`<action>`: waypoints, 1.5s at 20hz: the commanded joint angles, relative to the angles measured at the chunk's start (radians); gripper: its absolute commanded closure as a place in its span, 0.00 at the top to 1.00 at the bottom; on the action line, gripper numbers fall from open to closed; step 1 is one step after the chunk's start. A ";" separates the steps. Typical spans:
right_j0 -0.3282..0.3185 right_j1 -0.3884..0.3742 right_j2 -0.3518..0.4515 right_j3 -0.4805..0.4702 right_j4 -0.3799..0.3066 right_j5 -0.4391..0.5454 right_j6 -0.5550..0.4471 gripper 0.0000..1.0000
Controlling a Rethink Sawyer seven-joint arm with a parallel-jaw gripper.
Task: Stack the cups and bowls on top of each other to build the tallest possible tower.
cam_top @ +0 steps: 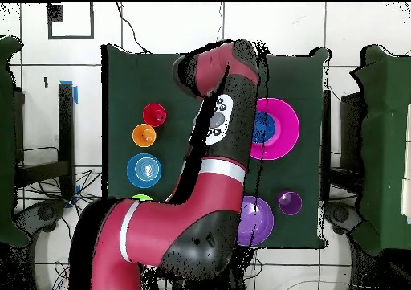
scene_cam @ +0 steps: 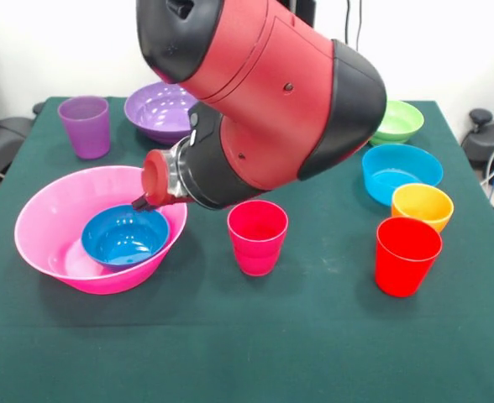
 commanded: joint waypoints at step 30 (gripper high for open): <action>-0.049 0.128 0.111 0.063 -0.026 -0.166 -0.174 0.00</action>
